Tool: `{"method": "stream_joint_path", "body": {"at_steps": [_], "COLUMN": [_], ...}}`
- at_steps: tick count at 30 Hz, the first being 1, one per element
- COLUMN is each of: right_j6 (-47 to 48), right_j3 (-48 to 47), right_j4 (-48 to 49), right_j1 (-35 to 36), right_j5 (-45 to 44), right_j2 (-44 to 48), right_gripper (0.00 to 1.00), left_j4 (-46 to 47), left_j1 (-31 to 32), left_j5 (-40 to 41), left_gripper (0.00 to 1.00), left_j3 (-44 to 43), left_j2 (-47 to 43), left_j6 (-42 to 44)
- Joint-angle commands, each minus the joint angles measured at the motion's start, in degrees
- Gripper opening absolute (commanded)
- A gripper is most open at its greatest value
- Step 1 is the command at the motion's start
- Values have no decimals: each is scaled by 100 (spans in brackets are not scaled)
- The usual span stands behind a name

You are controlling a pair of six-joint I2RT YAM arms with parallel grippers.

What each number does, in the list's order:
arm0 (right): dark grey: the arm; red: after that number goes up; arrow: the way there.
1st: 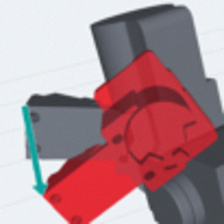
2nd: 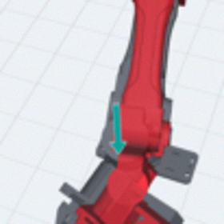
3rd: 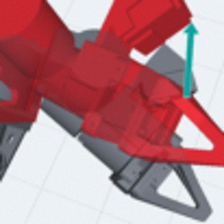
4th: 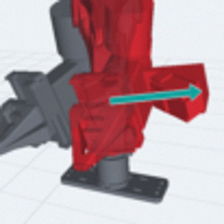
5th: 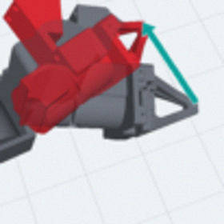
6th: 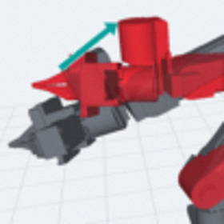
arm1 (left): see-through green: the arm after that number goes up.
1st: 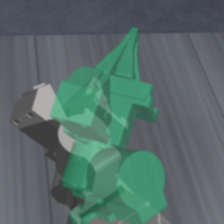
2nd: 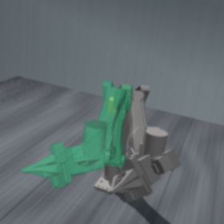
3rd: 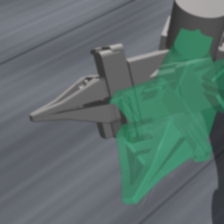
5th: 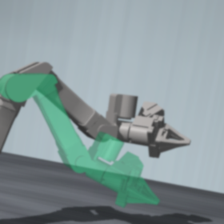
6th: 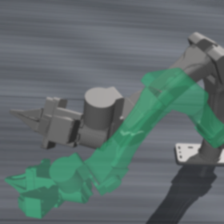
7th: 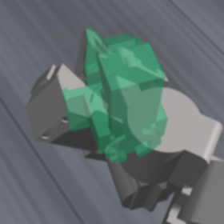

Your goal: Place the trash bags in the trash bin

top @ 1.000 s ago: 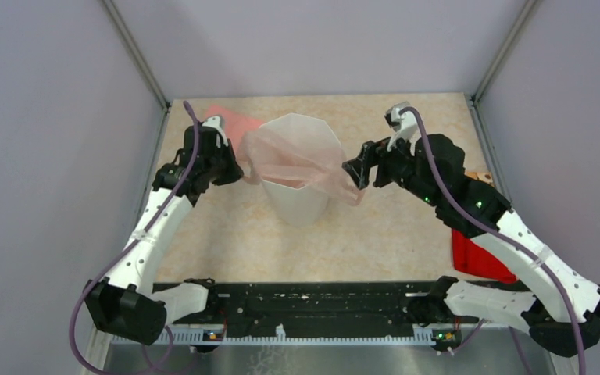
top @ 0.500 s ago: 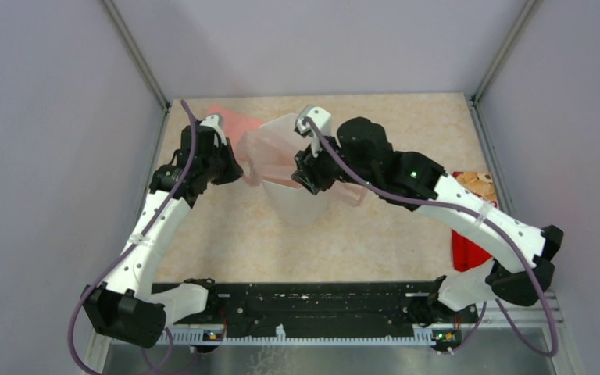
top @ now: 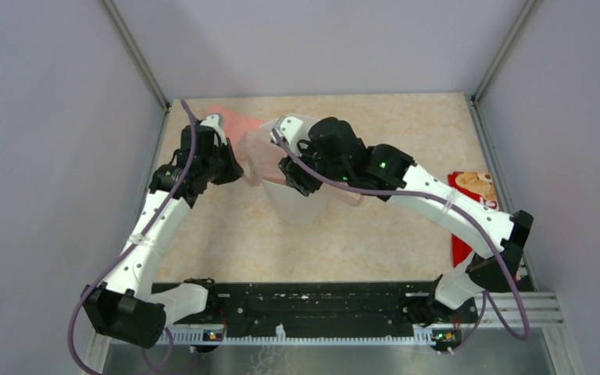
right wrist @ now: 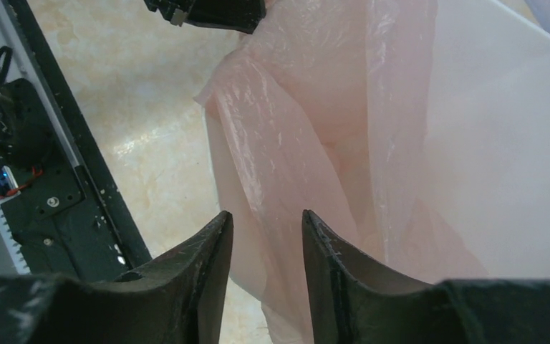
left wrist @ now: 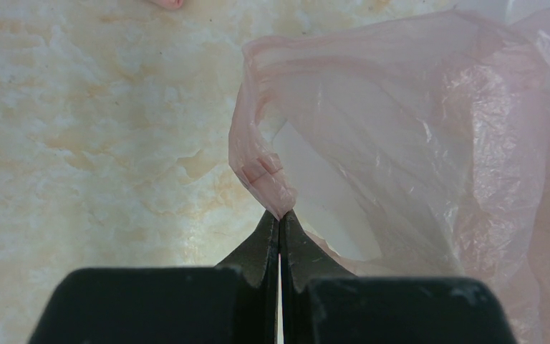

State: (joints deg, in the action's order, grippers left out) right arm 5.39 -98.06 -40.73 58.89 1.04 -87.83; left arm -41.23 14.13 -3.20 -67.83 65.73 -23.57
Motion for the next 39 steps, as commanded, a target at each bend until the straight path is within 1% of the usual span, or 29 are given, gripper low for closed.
{"method": "stream_joint_path", "body": {"at_steps": [1,4,5,7,9,10,14,18,25,30,34,39], "right_j6": [211,234,230,212,179,169,62,-127,-404,-618,-685,-671], "right_j3": [-292,-336,-344,-372,-424,-450,-431,-248,629,1113,1237,1182], "right_j4": [-36,-56,-31,17,53,61,171,256,466,623,680,568], "right_j1": [70,74,72,67,97,127,244,372,434,435,433,438], "right_j5": [-261,-296,-331,-328,-309,-284,-122,393,887,886,844,591], "right_j2": [-143,-229,-230,-213,-164,-135,93,371,793,814,787,678], "right_gripper": [39,32,28,16,1,0,0,0,0,0,0,3], "left_j4": [109,106,111,111,127,125,151,168,188,211,239,279], "left_j1": [2,2,2,2,2,2,2,2,2,2,-6,-7], "left_j5": [-75,-74,-70,-74,-68,-56,-1,37,122,153,267,497], "left_gripper": [0,0,0,0,0,0,0,0,0,0,0,0], "left_j3": [-234,-244,-241,-242,-239,-239,-219,-204,-211,-204,-136,-127], "left_j2": [-98,-95,-91,-94,-96,-92,-87,-70,22,35,27,200], "left_j6": [81,81,81,77,72,64,47,21,-2,-24,-50,-30]}}
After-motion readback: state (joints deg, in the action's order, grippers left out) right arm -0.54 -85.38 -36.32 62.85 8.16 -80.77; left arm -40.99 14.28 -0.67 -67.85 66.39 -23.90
